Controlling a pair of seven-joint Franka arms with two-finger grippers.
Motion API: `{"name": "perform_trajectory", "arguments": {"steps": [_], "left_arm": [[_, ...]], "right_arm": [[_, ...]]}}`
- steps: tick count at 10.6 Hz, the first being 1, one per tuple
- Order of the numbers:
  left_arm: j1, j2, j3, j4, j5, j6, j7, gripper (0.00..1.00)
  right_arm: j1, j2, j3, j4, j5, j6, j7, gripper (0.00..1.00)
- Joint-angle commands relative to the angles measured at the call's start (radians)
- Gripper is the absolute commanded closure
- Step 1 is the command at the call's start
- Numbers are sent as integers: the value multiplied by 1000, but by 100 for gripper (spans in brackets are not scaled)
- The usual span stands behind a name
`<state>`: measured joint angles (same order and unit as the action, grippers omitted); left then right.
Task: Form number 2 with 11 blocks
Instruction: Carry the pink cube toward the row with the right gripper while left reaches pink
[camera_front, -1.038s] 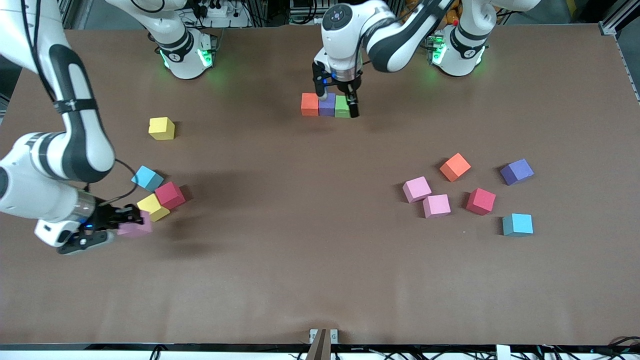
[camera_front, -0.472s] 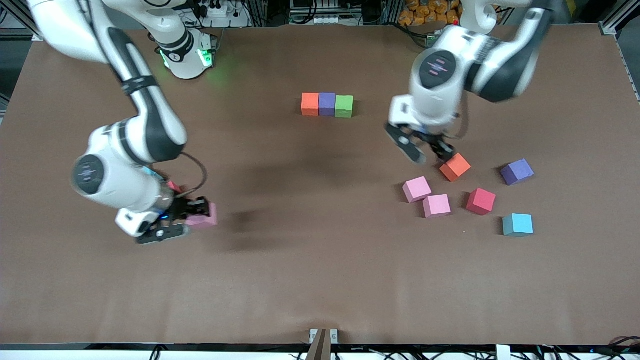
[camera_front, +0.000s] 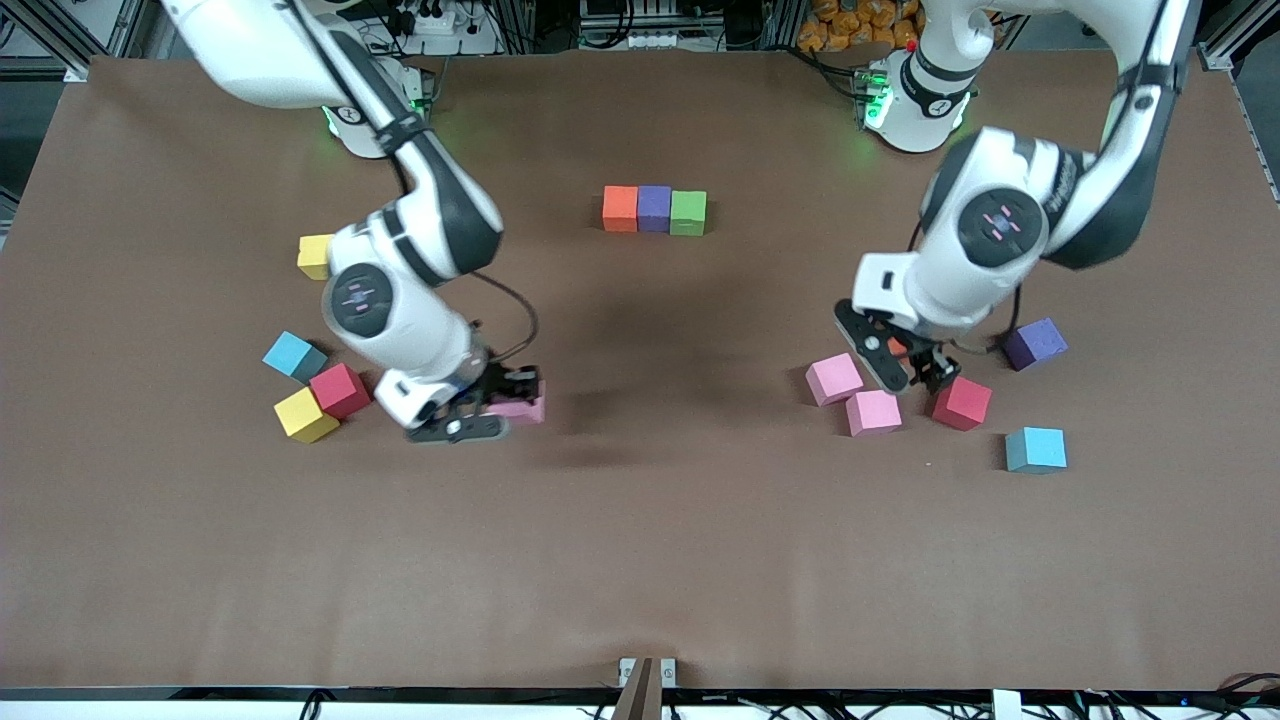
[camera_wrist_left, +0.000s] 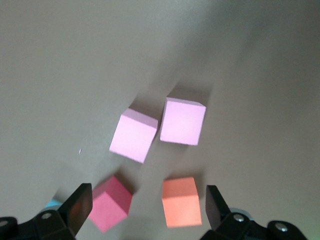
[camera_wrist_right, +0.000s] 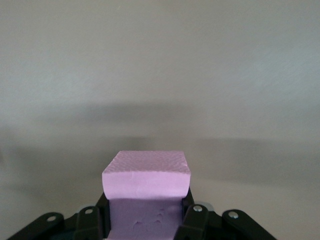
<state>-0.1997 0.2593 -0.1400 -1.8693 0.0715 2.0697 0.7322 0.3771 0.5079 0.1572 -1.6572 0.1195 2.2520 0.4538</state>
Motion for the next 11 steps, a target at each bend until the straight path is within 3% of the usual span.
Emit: {"name": "perform_trajectory", "arguments": {"steps": [1,3,5,7,9,11], "left_arm": [[-12,53,3,24,-39,46,41,0],[-23,67,5,4,-30,68,12,0],[-52,83,8,-52,-27,185,9,0],[-69,126,8,-82,-26,260,10,0],[-70,172,8,-94,60,305,10,0],[-70,198,8,-97,71,328,9,0]], "right_arm": [[93,27,-11,-18,-12,69,149,65],[202,32,-53,-48,-12,116,212,66],[374,44,-166,-56,-12,126,282,67],[506,67,-237,-56,-12,132,360,67],[624,92,-287,-55,-11,136,443,68],[686,112,-298,-56,-8,140,497,69]]}}
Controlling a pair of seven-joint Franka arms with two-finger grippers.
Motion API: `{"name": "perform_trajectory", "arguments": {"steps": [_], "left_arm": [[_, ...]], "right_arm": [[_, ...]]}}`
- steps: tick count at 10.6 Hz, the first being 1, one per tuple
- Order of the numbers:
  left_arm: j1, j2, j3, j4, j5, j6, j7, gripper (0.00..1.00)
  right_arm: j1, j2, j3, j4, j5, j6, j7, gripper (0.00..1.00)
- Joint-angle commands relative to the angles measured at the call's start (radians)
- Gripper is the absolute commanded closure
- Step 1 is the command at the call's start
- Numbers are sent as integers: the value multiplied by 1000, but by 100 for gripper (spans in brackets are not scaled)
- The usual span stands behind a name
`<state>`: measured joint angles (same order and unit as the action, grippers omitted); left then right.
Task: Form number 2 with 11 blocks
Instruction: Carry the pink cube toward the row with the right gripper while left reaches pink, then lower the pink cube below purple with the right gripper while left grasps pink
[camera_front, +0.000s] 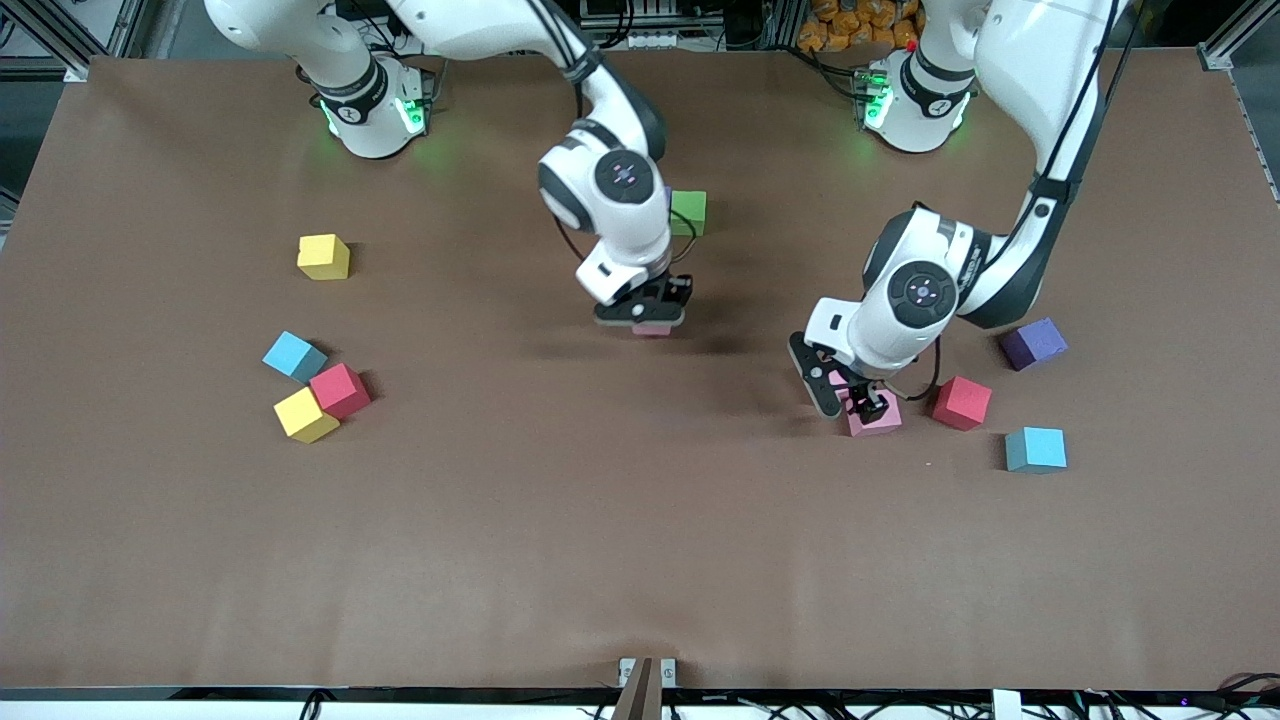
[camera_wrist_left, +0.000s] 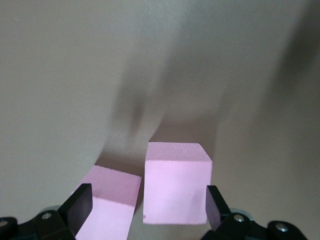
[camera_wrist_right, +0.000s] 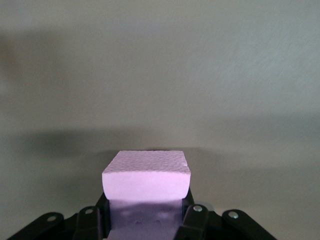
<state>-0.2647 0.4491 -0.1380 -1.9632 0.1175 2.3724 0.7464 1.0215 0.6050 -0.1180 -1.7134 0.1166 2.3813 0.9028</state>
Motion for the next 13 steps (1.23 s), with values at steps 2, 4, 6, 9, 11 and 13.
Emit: {"name": "perform_trajectory", "arguments": {"steps": [2,4,6,9,11,13], "left_arm": [[-11,8,5,-23,27,27,-40,0],[-25,3,5,-31,27,27,-58,0],[-25,-1,5,-46,28,27,-58,0],[-25,-6,6,-52,37,27,-56,0],[-24,-4,6,-60,50,27,-56,0],[-24,-3,6,-65,57,27,-62,0]], "right_arm": [[77,30,-23,0,-5,10,80,69],[106,39,-23,0,-5,9,117,70],[130,41,-23,-2,-5,9,139,70],[160,41,-22,-17,-5,9,148,70],[173,45,-23,-17,-5,7,165,70],[181,47,-22,-17,-5,7,169,70]]}}
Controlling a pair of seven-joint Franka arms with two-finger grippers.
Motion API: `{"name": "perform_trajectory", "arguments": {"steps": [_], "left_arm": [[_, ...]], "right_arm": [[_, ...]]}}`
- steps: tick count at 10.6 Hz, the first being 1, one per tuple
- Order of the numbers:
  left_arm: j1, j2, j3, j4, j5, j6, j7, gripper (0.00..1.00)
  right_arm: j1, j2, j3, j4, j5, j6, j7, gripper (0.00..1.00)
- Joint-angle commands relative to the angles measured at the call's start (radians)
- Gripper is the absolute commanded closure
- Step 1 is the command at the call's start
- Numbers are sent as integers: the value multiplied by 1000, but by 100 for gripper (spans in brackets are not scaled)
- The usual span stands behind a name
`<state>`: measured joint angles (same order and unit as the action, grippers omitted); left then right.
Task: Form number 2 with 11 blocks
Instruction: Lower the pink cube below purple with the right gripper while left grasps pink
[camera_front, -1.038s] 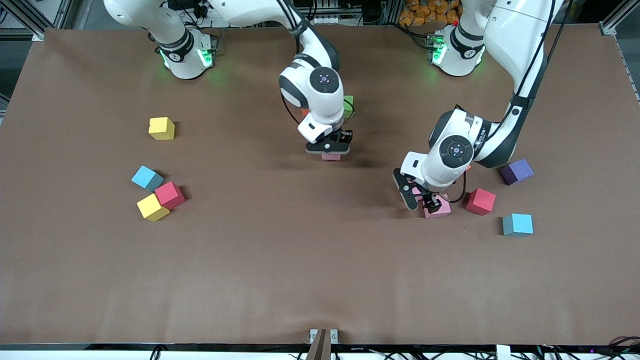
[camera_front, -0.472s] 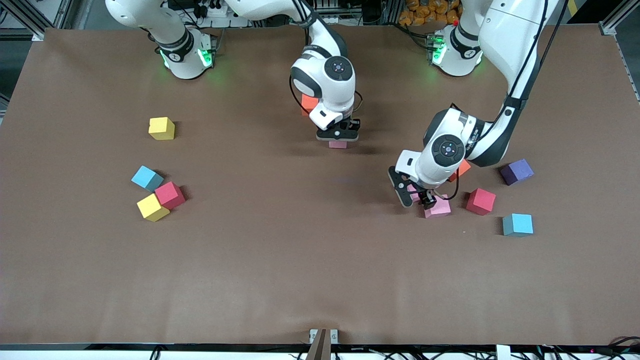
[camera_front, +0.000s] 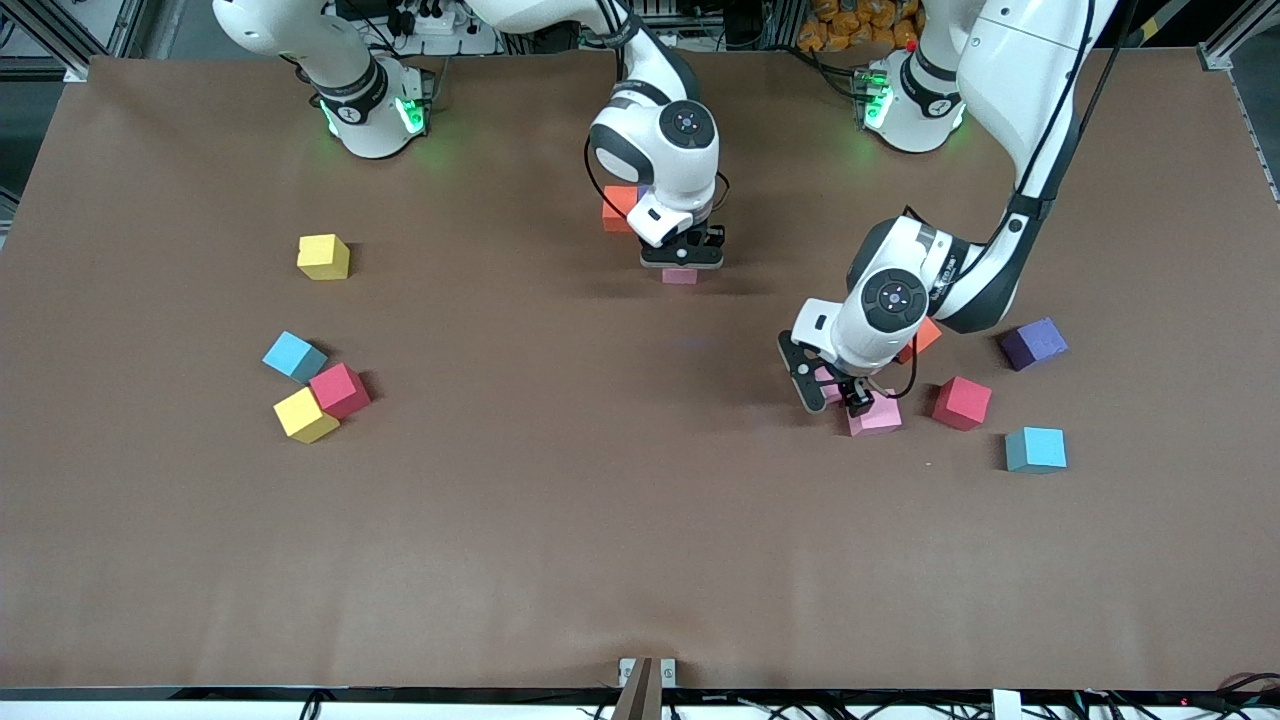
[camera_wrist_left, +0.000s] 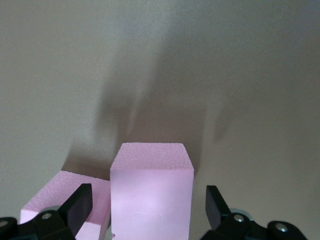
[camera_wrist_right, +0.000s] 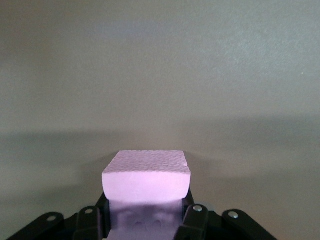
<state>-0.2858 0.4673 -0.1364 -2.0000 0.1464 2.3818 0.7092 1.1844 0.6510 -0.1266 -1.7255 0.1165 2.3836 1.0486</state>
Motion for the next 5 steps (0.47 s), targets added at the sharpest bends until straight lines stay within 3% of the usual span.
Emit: {"name": "perform_trajectory", "arguments": {"steps": [1,5], "left_arm": [[-4,-21,4,-29,28,17,-45,0],[-4,-16,4,-29,29,17,-54,0]], "right_arm": [[24,1,-13,-5,-5,5,28,70],[44,1,-13,-23,-5,8,31,71]]}}
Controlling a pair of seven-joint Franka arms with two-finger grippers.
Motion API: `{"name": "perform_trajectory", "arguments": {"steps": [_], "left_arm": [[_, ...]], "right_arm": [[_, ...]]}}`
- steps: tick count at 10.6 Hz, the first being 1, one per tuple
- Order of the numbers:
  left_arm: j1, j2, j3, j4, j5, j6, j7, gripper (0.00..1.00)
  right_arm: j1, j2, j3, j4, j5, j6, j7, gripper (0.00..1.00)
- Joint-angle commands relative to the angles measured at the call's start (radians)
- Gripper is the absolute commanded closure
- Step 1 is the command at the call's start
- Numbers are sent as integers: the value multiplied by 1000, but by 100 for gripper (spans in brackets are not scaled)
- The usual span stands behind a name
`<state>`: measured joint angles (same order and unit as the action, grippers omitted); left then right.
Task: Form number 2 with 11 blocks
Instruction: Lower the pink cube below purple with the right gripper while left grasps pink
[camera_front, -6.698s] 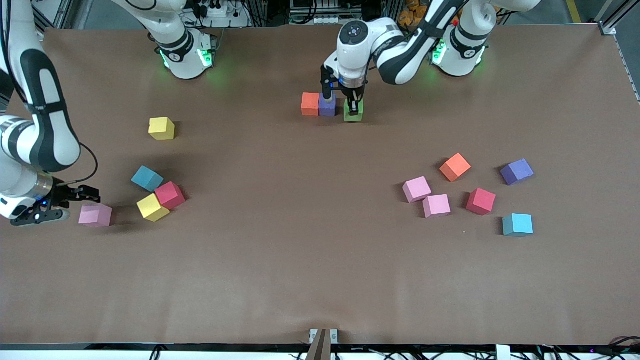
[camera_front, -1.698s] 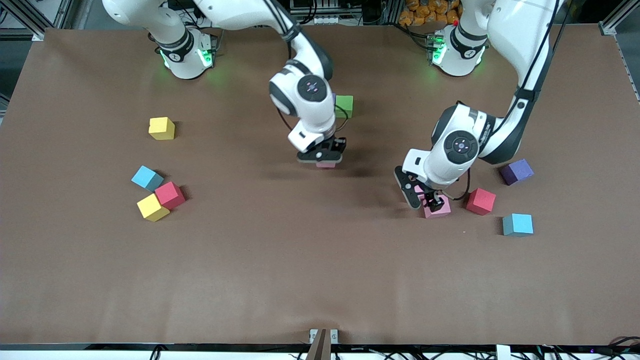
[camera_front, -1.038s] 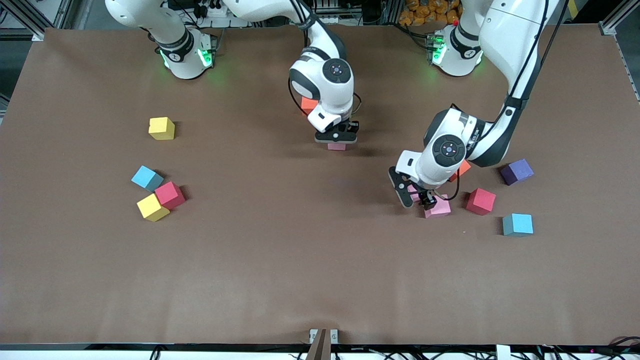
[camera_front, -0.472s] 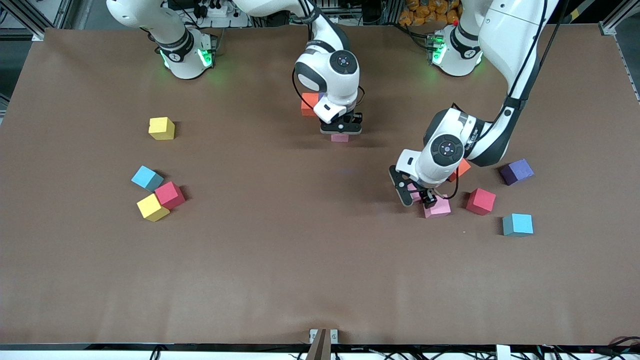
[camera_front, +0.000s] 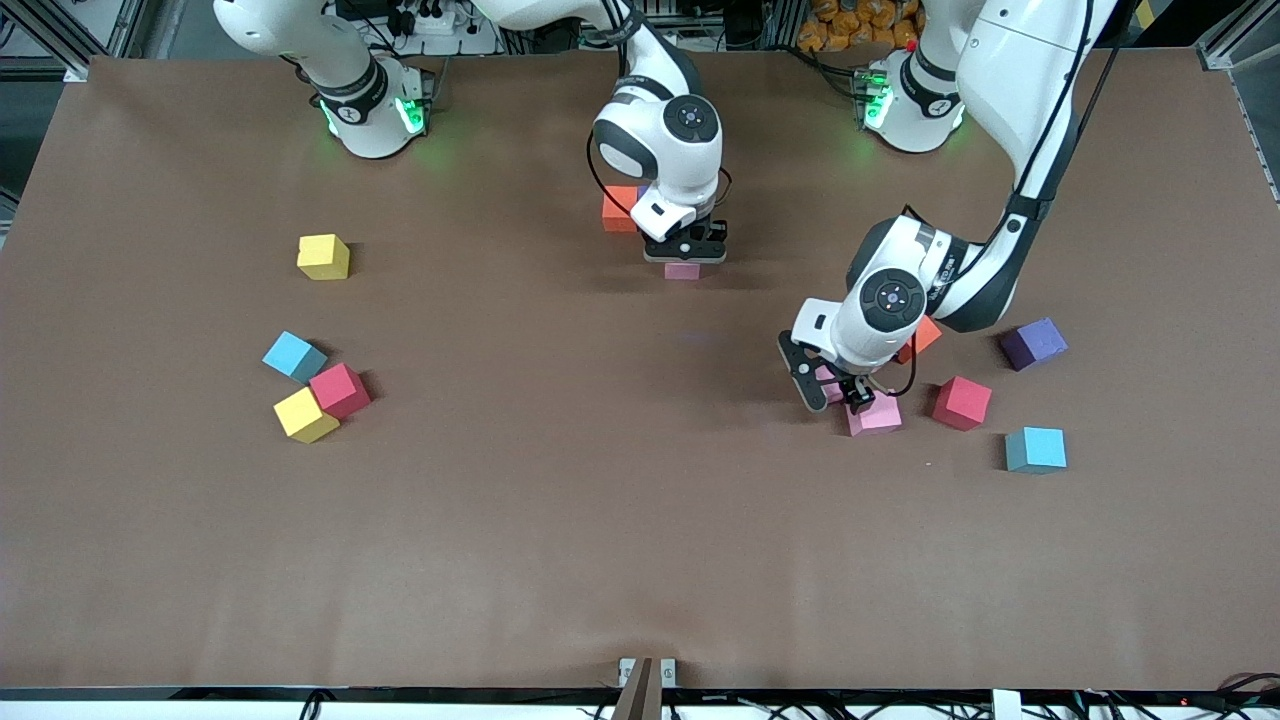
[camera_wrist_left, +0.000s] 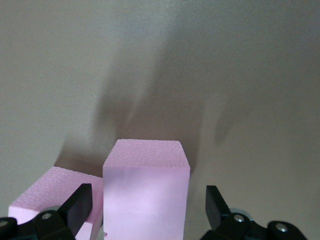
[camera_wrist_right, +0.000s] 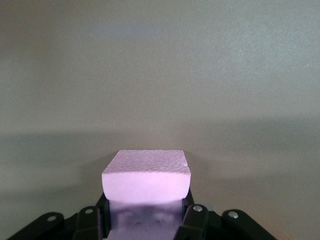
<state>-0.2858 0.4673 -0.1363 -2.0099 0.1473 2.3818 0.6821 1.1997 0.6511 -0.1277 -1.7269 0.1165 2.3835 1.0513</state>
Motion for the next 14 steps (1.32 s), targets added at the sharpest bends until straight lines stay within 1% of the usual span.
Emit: {"name": "perform_trajectory", "arguments": {"steps": [1,2,4,7,8,9,10,11,12,13,14], "left_arm": [[-6,-13,4,-20,29,19,-27,0],[-6,-12,4,-20,29,19,-27,0],[-4,-7,4,-13,67,20,-27,0],[-6,2,4,-6,67,20,-27,0],[-6,2,4,-6,67,20,-27,7],[-6,2,4,-6,67,22,-29,23],[-6,1,4,-6,67,22,-30,44],[-4,1,4,-4,67,20,-30,62],[-4,-9,4,-4,67,19,-35,74],[-3,-30,6,-4,67,7,-50,79],[-3,-51,9,0,66,-12,-47,79]], "right_arm": [[30,1,-12,-23,-4,6,30,72],[38,-1,-12,-23,-4,6,36,72],[43,-1,-12,-29,-4,8,45,72],[46,-4,-12,-49,-8,11,44,72],[50,-4,-12,-52,-8,11,44,72],[52,-5,-12,-54,-8,11,44,72],[52,-7,-12,-59,-8,9,44,72],[53,-7,-10,-59,-8,9,45,72],[60,-7,-10,-59,-8,8,45,73],[64,-10,-10,-63,-8,6,47,73],[66,-13,-10,-68,-8,6,47,73]]}}
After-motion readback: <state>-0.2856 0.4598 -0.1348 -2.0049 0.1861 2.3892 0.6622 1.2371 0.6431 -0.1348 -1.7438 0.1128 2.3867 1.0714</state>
